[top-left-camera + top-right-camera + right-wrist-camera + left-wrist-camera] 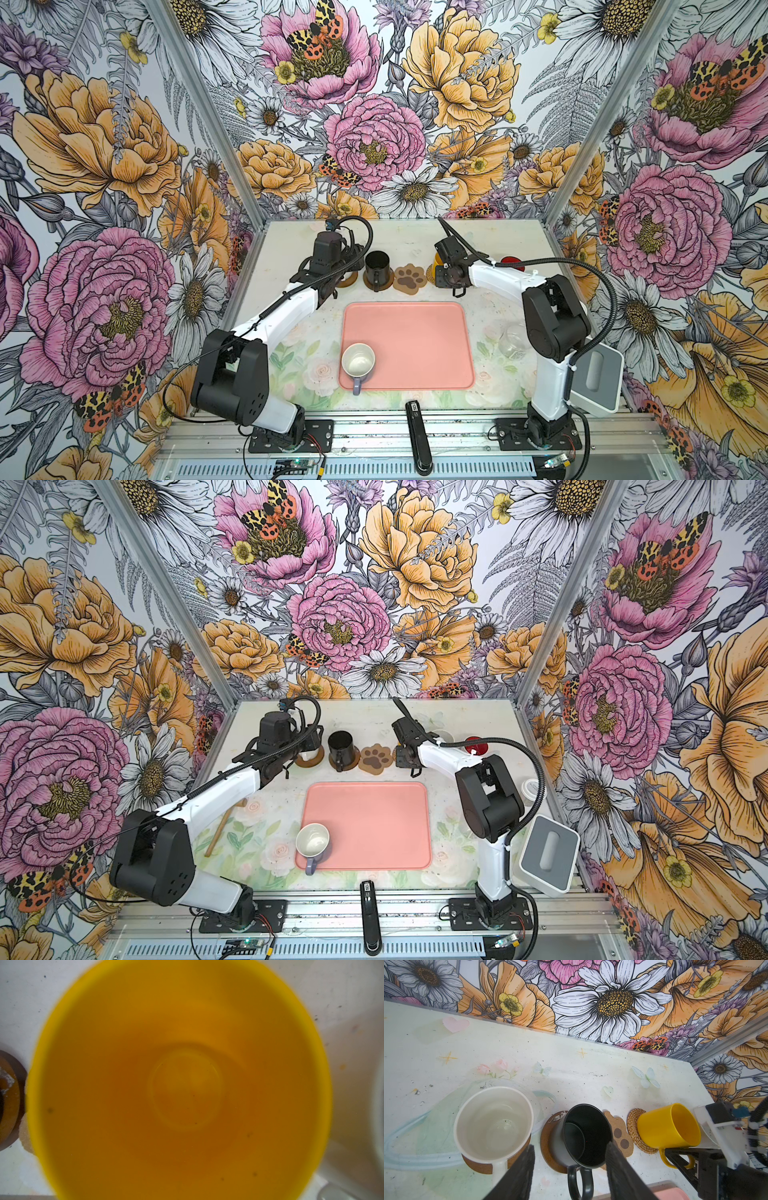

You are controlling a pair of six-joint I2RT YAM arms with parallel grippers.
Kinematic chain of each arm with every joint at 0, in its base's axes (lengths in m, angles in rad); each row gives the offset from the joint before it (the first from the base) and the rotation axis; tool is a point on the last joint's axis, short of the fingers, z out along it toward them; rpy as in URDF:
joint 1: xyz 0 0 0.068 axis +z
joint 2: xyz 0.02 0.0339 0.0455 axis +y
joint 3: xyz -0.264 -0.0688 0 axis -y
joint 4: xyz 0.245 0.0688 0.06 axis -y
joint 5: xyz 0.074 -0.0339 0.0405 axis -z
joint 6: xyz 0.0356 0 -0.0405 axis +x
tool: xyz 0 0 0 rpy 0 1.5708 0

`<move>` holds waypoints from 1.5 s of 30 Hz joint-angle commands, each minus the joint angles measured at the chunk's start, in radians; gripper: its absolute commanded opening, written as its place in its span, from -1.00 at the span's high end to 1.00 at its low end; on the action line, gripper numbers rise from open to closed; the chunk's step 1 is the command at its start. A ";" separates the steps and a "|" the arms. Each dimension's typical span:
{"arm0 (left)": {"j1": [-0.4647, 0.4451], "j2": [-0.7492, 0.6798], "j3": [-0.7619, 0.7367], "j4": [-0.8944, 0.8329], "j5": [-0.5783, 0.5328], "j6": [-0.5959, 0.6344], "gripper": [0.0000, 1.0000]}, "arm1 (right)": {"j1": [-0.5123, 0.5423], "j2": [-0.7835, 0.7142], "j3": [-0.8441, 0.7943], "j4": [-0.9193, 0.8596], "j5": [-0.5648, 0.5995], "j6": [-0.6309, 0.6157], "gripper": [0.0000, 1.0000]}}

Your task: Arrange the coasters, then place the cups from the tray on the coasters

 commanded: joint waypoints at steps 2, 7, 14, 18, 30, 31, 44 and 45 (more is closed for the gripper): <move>0.012 -0.025 -0.016 0.008 -0.007 -0.005 -0.13 | 0.003 -0.032 -0.006 -0.013 0.009 0.007 0.75; 0.013 -0.025 -0.016 0.007 -0.007 -0.005 -0.14 | 0.003 -0.038 -0.008 -0.013 0.007 0.009 0.59; 0.012 -0.026 -0.018 0.008 -0.008 -0.006 -0.14 | 0.004 -0.045 -0.010 -0.013 0.008 0.011 0.43; 0.013 -0.026 -0.018 0.008 -0.008 -0.005 -0.13 | 0.004 -0.047 -0.014 -0.014 0.004 0.012 0.36; 0.012 -0.029 -0.018 0.008 -0.008 -0.007 -0.14 | 0.006 -0.118 -0.058 -0.013 0.015 0.021 -0.14; 0.013 -0.029 -0.018 0.008 -0.007 -0.006 -0.14 | 0.008 -0.126 -0.064 -0.013 0.015 0.021 -0.16; 0.011 -0.055 -0.024 0.001 -0.005 -0.007 -0.14 | 0.029 -0.316 -0.157 -0.013 0.040 0.060 -0.32; 0.011 -0.059 -0.025 0.000 -0.005 -0.007 -0.14 | 0.032 -0.332 -0.157 -0.013 0.045 0.060 -0.33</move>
